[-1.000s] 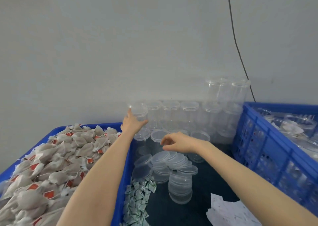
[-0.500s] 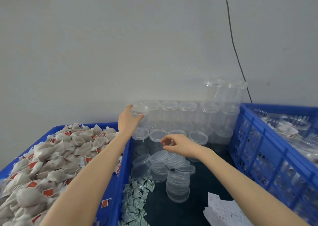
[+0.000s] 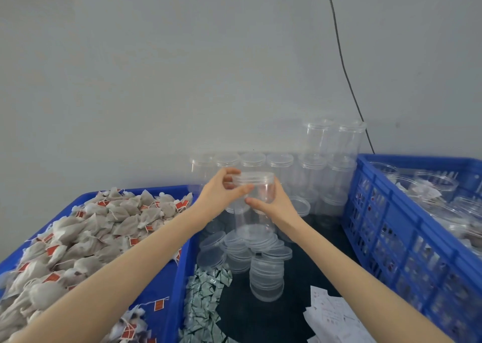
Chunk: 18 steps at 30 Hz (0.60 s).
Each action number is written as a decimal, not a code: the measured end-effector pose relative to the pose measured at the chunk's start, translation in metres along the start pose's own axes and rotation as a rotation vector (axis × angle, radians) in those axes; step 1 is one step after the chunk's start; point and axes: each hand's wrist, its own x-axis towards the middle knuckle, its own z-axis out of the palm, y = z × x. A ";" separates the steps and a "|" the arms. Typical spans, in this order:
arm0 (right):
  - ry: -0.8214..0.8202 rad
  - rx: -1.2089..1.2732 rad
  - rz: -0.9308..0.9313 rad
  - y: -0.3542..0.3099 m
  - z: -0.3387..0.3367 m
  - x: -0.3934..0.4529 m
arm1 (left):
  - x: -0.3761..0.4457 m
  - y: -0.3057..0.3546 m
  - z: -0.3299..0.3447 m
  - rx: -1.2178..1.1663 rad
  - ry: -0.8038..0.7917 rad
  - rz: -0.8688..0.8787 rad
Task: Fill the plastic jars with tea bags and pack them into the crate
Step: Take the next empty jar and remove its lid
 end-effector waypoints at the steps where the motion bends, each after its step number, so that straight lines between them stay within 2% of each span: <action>1: -0.002 0.046 -0.007 -0.001 -0.002 -0.004 | -0.004 0.000 0.004 -0.027 -0.043 -0.033; 3: -0.035 0.111 -0.009 0.001 -0.010 -0.014 | -0.007 0.002 0.005 -0.053 -0.128 -0.097; 5: -0.106 0.115 0.000 0.002 -0.019 -0.021 | -0.007 0.005 0.001 0.027 -0.221 -0.126; 8: -0.195 0.088 0.017 0.000 -0.025 -0.029 | -0.008 0.009 0.000 0.045 -0.399 -0.098; 10: -0.183 0.110 0.019 0.001 -0.023 -0.032 | -0.010 0.011 0.006 0.009 -0.478 -0.061; 16: -0.013 0.099 -0.014 0.017 -0.018 -0.039 | -0.011 0.005 0.032 -0.029 -0.350 -0.070; 18: 0.072 0.036 -0.039 0.021 -0.013 -0.041 | -0.015 0.002 0.046 0.013 -0.242 -0.094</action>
